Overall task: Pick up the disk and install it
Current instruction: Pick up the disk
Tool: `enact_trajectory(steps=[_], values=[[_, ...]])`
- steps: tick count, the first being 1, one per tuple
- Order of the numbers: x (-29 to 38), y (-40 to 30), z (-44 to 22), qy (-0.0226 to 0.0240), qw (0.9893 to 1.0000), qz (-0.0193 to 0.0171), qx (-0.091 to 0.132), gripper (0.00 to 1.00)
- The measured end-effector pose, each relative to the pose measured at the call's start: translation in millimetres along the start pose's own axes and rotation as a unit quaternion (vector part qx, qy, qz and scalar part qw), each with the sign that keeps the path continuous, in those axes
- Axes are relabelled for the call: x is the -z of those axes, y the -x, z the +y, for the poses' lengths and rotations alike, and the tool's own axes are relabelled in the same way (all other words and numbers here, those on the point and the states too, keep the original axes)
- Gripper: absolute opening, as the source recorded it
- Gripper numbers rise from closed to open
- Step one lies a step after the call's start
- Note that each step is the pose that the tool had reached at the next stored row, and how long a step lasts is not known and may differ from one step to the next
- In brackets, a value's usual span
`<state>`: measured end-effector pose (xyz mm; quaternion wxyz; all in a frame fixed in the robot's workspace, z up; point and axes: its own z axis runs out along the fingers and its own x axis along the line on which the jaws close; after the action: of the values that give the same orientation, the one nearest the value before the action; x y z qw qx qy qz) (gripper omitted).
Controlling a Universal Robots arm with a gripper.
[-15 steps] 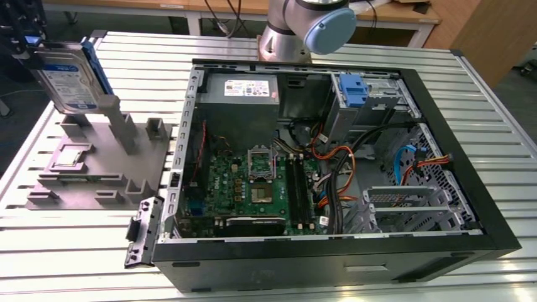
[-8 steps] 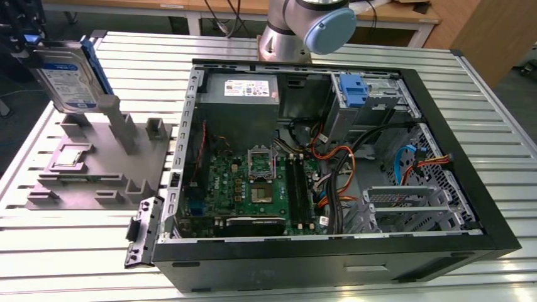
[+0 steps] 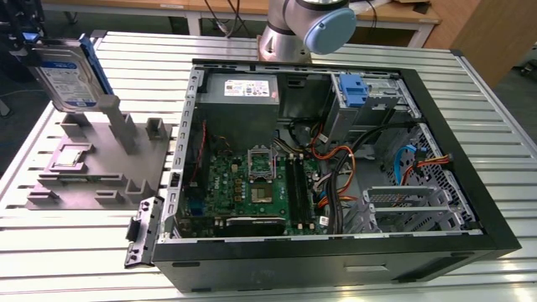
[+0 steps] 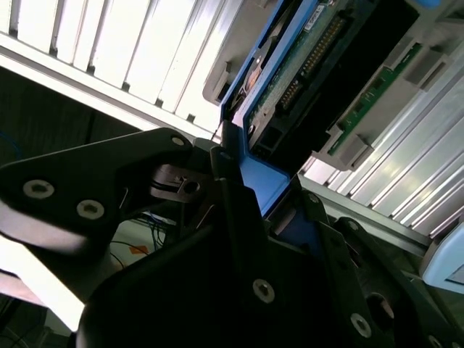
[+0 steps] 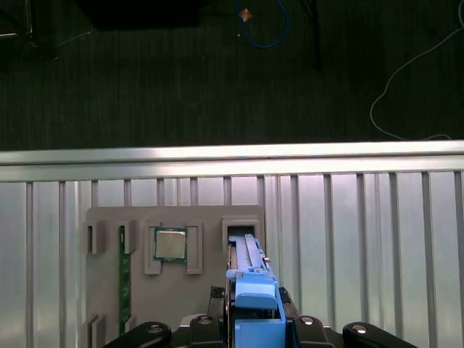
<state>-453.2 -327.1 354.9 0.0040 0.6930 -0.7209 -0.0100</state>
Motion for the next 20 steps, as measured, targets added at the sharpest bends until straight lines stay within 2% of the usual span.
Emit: enact_trajectory(steps=[4, 20], values=[[2.4, 0.2, -0.2, 0.0001, 1.0, 0.0013, 0.0, 0.36], [6.8, 0.2, 0.0, 0.0001, 1.0, 0.0013, 0.0, 0.36]])
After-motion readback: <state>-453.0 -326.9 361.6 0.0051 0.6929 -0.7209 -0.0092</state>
